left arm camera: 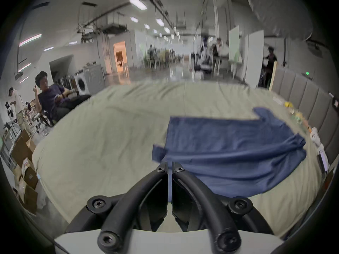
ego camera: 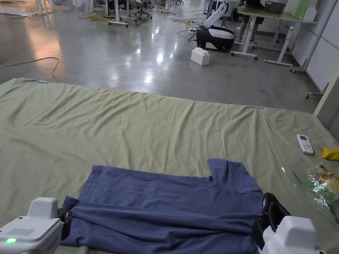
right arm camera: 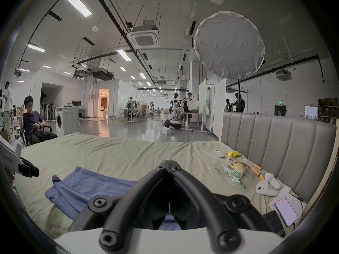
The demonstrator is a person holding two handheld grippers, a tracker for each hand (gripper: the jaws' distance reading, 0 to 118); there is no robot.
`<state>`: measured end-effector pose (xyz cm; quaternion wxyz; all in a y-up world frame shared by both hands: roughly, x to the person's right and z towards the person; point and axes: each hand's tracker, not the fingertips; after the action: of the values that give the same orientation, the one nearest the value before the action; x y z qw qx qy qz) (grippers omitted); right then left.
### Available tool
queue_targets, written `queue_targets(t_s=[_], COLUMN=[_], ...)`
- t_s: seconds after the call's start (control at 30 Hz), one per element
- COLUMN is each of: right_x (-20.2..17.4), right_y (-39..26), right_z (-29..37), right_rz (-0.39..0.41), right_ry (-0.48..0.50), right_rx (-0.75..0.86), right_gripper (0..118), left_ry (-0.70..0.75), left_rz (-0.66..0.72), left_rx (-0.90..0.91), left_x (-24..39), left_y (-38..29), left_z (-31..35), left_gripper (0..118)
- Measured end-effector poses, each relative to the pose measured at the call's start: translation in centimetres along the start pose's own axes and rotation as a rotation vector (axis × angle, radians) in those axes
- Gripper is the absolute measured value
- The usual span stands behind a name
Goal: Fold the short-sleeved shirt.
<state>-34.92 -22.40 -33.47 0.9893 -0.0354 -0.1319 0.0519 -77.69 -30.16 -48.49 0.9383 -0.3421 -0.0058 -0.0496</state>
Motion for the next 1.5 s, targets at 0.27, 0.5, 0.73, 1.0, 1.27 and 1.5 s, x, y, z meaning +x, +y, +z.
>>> queue_targets(t_s=[0.27,0.5,0.73,1.0,1.27,1.5], right_x=[1.0,2.4,4.6,9.7,10.2,7.5], right_y=[-2.3,-3.3,-5.4,-10.2,-13.1,-15.0], right_z=[-0.4,-0.3,-1.6,-6.8,-12.3,-15.2], right_rz=[-0.005,0.003,-0.022,-0.056,-0.213,-0.014], right_ry=[-0.016,-0.038,-0.071,-0.051,0.026,0.054], right_rx=[-0.108,-0.163,-0.323,-0.656,-0.823,-0.948], right_gripper=[0,0,0,52,67,73], left_ry=[-0.003,-0.008,-0.074,-0.071,-0.060,-0.063], left_rz=[0.026,0.042,-0.014,0.003,-0.038,-0.033], left_rx=[-0.341,-0.377,-0.345,-0.255,-0.226,-0.236], left_x=[-1.4,-1.2,0.1,-0.4,-0.2,-0.1], left_y=[-0.6,-0.6,-1.4,-1.4,-1.7,-1.8], left_z=[-9.0,-9.3,-8.0,-4.9,-4.5,-4.5], left_gripper=[76,71,8,7,7,7])
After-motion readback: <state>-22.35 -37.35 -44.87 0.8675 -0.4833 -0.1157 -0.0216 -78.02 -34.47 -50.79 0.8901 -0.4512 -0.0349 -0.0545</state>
